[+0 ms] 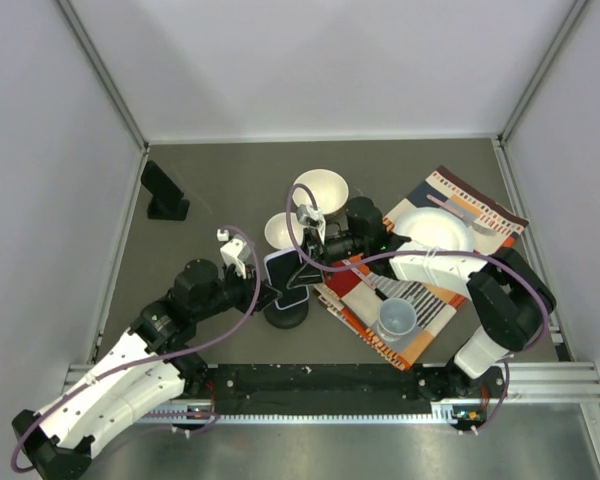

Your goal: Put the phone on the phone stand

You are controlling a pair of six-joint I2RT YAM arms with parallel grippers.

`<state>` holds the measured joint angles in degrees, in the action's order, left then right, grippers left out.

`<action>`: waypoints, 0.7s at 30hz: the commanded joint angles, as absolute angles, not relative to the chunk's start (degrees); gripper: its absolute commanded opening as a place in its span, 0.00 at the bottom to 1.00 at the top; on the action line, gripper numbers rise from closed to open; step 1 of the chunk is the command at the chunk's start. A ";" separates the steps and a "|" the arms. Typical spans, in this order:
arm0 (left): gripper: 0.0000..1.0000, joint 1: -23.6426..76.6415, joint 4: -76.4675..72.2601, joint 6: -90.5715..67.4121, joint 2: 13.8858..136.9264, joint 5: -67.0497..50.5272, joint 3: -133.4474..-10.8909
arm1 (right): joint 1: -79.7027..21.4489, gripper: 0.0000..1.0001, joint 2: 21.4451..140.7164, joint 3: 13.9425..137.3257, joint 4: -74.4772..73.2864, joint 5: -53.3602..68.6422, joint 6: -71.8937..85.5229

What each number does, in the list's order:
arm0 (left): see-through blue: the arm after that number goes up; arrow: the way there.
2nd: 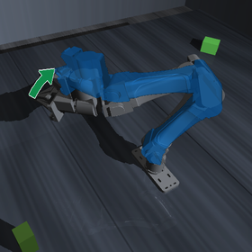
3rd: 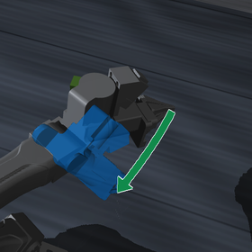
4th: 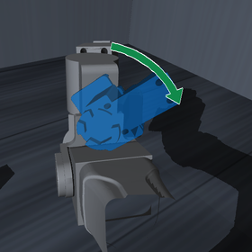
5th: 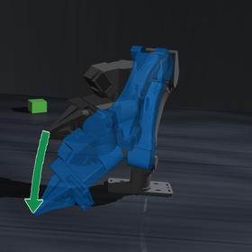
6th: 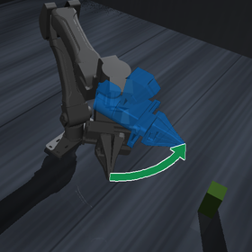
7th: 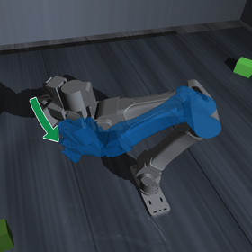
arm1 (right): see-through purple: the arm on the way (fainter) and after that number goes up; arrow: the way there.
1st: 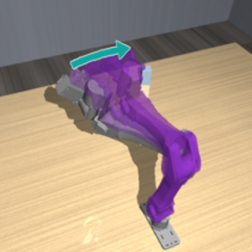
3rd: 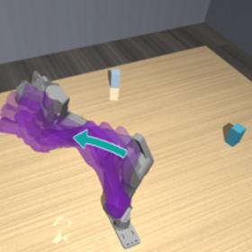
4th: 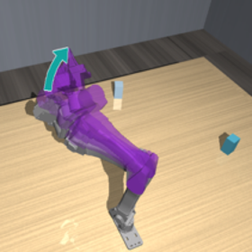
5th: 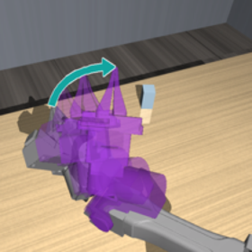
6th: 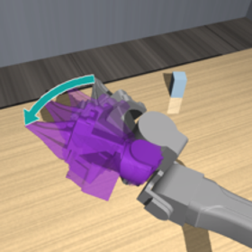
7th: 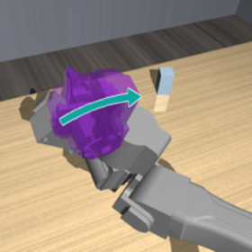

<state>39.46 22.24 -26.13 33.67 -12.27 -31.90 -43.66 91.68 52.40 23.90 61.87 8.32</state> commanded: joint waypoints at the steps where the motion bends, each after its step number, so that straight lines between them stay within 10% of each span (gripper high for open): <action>1: 0.00 39.11 18.19 -24.70 34.37 -9.15 -31.38 | -43.59 0.00 91.49 53.00 25.58 66.80 11.43; 7: 0.00 39.11 20.83 -23.82 32.08 -7.82 -31.46 | -43.86 0.00 91.84 53.44 25.58 65.92 11.43; 11: 0.57 39.11 29.25 -28.20 33.48 -8.35 -38.20 | -44.38 0.00 91.93 54.23 22.34 65.13 9.41; 21: 0.77 39.02 40.51 -21.37 38.13 -5.27 -57.21 | -45.26 0.00 91.23 55.46 17.84 64.42 6.24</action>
